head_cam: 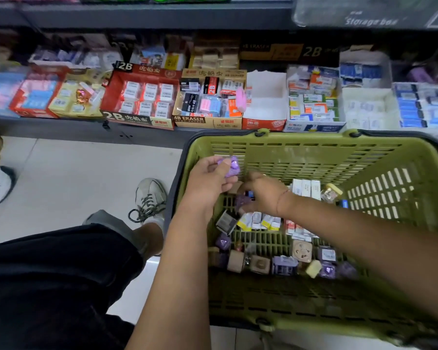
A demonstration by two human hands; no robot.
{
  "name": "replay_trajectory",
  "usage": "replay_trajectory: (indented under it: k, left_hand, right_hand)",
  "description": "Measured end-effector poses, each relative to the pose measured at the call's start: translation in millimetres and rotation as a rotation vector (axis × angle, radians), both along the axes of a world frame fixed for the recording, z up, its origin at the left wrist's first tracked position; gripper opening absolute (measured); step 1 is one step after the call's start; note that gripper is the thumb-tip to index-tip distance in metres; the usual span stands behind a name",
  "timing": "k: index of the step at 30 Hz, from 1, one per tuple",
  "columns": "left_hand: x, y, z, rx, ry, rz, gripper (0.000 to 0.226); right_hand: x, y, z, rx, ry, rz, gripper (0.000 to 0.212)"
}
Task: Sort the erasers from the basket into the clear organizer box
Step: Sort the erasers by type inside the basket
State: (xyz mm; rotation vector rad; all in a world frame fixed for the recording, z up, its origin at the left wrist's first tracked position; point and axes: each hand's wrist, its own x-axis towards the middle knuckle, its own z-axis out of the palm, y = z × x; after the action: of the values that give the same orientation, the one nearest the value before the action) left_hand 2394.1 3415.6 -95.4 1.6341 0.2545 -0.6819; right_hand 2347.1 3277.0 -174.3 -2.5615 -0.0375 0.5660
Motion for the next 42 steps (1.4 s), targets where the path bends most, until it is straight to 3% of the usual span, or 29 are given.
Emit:
replay_trajectory:
  k: [2,4,6,8,10,16,18,21,24,26,30,33,36,42]
  left_hand:
    - [-6.7,-11.3,-4.7,0.008,-0.007,-0.071,0.009]
    - [-19.4,-28.9,-12.7,0.042,-0.016,-0.177,0.01]
    - [-39.0,-50.4,-23.0,0.076,-0.037,-0.303,0.016]
    - [-63.5,-71.8,-33.3,0.123,-0.102,-0.433,0.019]
    - [-85.5,-87.7,-42.6,0.13,-0.188,-0.504,0.022]
    - [-122.2,-99.2,-62.3,0.094,-0.219,-0.643,0.037]
    - [-126.6,-94.4,-68.8,0.148,-0.189,-0.724,0.042]
    - [-112.3,-72.5,-79.6,0.399,-0.253,-0.794,0.032]
    - [-85.5,-36.1,-89.8,0.788,-0.321,-0.851,0.029]
    - [-76.6,-16.0,-95.2,0.997,-0.303,-0.981,0.041]
    - [-77.8,4.9,-108.2,1.039,-0.098,-1.08,0.065]
    - [-74.4,12.1,-114.7,1.018,-0.034,-1.168,0.067]
    - [-66.8,15.5,-116.5,0.947,0.024,-1.273,0.06]
    - [-60.3,8.7,-112.6,0.959,0.108,-1.452,0.073]
  right_hand:
    - [-19.1,-29.2,21.4,0.3,0.071,-0.223,0.027]
    - [-40.9,-60.5,42.2,0.746,0.301,-0.536,0.017]
    - [-63.0,-88.4,51.9,1.121,0.534,-0.772,0.02]
    - [-85.0,-106.5,53.5,1.292,0.655,-0.904,0.028]
    - [-104.9,-115.8,49.7,1.326,0.686,-0.984,0.028]
    - [-146.8,-119.5,25.4,1.214,0.652,-1.007,0.03]
    - [-150.5,-124.0,17.9,1.066,0.644,-0.934,0.038]
    - [-154.4,-132.9,7.3,0.549,0.551,-0.754,0.034]
    - [-163.7,-133.2,-8.0,-0.148,0.401,-0.352,0.027]
    - [-167.4,-126.8,-16.7,-0.33,0.408,-0.203,0.032]
    - [-169.6,-124.7,-21.9,-0.462,0.422,-0.056,0.032]
    - [-174.3,-125.7,-23.6,-0.546,0.467,0.06,0.036]
    - [-176.1,-125.9,-23.6,-0.53,0.481,0.072,0.041]
    - [-171.2,-126.6,-14.5,-0.445,0.447,0.003,0.042]
